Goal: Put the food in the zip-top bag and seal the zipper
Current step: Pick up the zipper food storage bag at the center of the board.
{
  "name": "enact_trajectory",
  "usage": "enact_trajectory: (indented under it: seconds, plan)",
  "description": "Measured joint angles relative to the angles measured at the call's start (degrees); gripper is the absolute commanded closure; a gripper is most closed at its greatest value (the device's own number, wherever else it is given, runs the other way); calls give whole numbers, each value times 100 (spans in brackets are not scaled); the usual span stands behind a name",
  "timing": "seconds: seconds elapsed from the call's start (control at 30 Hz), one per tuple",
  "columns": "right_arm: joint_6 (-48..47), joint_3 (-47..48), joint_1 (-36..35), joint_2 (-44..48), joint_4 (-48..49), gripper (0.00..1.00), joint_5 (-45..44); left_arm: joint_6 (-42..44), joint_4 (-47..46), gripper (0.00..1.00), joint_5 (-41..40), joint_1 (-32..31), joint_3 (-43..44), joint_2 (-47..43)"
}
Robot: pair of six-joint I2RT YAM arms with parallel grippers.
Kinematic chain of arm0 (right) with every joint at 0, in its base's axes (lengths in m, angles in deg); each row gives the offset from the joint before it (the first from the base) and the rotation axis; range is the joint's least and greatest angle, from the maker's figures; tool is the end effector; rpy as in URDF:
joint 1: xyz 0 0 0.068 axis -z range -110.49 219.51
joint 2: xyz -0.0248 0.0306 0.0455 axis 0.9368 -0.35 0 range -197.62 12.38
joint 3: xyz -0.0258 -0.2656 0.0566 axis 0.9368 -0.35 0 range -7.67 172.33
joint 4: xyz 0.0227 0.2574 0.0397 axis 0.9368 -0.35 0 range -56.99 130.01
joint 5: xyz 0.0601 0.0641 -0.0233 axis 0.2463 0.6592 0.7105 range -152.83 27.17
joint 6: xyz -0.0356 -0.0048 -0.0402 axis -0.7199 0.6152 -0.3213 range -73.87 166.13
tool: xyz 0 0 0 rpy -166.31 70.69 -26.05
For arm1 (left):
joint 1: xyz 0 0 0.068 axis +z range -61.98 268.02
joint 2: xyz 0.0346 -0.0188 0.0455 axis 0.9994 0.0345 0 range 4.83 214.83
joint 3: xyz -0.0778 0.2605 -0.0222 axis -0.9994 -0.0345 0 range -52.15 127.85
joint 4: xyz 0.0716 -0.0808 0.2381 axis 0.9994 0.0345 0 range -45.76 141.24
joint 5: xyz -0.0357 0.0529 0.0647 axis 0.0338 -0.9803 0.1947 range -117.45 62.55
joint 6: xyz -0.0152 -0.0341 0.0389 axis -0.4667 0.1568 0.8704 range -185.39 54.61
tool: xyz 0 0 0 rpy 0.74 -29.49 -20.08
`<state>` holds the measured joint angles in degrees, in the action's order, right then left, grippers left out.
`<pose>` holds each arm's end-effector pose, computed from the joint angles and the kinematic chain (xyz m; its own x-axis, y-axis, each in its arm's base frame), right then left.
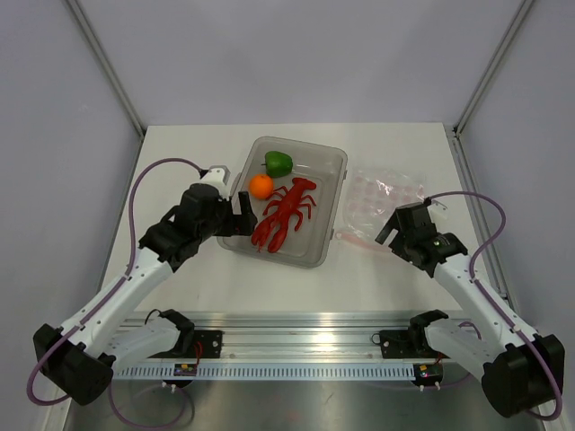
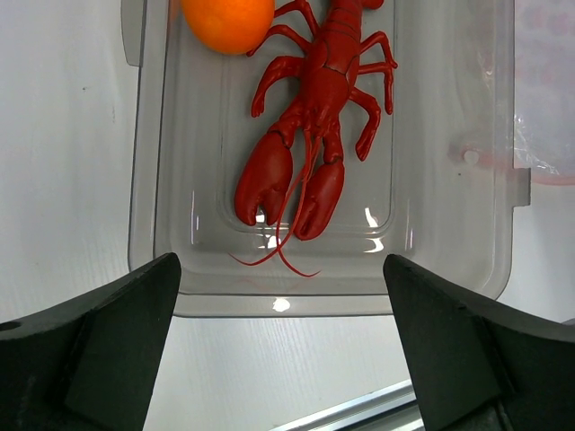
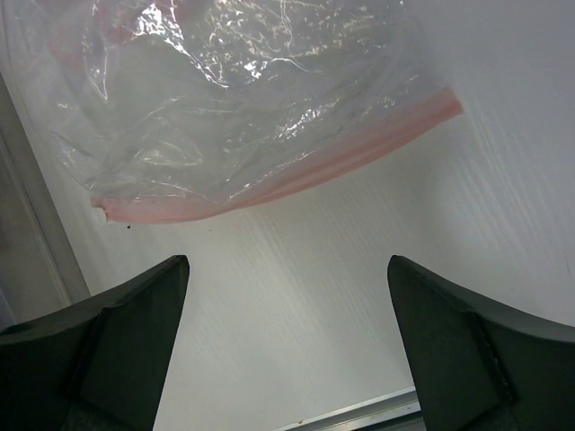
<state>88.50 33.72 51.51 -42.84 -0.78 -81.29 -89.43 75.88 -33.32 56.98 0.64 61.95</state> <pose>0.1785 0.0463 0.2422 -0.6530 0.4600 -0.6016 0.4349 0.8781 0.1994 0.1854 -0.1072 0.3122 -0.6396 -0.0881 -0.7637 0.1987 0.9407 -0.2749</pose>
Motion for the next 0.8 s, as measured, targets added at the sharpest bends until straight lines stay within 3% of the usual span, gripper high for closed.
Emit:
enact_trajectory:
  seconds: [0.4,0.63,0.8]
  plan:
    - [975,-1294,892,424,1294,16,820,7,-2,1,166,0,-46,-39]
    - [1818,-2061,916,291,2662,42,1213,7,20,1,210,0,-118,-37]
    - [2116,-2159,916,72,3252,55,1213,9,15,1,260,0,-118,-9]
